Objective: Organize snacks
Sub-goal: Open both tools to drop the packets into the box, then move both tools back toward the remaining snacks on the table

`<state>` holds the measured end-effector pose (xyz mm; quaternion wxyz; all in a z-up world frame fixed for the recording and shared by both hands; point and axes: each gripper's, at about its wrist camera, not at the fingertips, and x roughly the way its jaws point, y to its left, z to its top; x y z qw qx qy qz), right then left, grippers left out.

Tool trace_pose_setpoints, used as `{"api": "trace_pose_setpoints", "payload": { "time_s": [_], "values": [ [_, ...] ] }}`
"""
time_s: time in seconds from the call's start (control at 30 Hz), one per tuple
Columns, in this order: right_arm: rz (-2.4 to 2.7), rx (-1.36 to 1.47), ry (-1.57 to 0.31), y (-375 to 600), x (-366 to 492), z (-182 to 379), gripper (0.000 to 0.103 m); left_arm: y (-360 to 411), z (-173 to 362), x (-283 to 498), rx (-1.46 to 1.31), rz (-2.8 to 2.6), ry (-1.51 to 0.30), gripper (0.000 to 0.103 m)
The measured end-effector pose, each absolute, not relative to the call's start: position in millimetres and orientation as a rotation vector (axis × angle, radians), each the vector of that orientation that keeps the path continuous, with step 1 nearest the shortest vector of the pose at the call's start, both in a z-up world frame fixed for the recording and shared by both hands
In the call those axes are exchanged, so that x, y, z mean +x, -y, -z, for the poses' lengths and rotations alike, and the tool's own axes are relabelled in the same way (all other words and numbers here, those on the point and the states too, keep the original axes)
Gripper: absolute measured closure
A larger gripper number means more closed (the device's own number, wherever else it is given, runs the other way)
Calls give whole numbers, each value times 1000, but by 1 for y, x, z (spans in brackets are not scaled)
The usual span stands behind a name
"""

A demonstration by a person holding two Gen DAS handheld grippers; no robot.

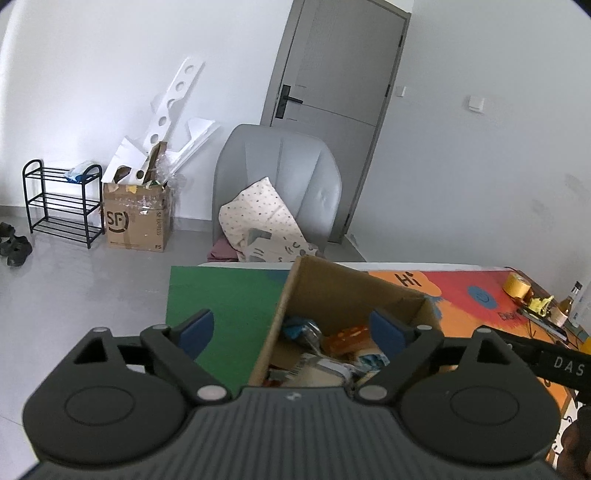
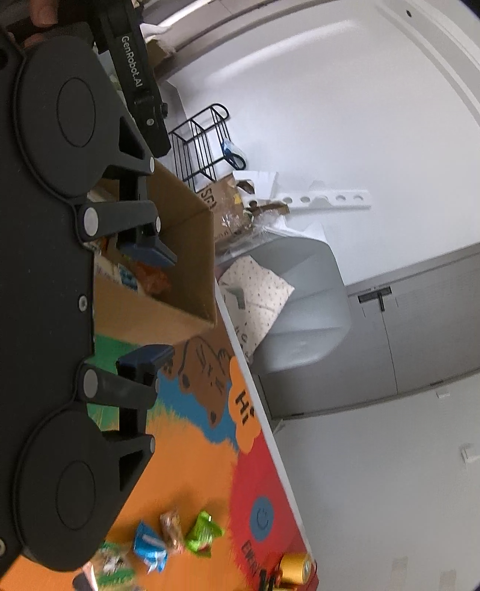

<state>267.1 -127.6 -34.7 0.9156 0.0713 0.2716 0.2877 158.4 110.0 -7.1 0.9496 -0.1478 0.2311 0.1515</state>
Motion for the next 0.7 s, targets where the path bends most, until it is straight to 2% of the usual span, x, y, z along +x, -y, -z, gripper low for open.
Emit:
{"api": "trace_pose_setpoints", "payload": {
  "time_s": [0.13, 0.27, 0.43, 0.7],
  "values": [
    [-566, 158, -548, 144, 263, 33, 44, -99, 3, 155, -284, -298, -463, 6],
    [-543, 166, -537, 159, 258, 32, 40, -87, 1, 155, -266, -283, -477, 4],
    [-516, 166, -521, 177, 253, 31, 27, -69, -3, 155, -238, -257, -482, 3],
    [-480, 179, -507, 207, 251, 29, 19, -40, -7, 162, -200, -196, -492, 0]
  ]
}}
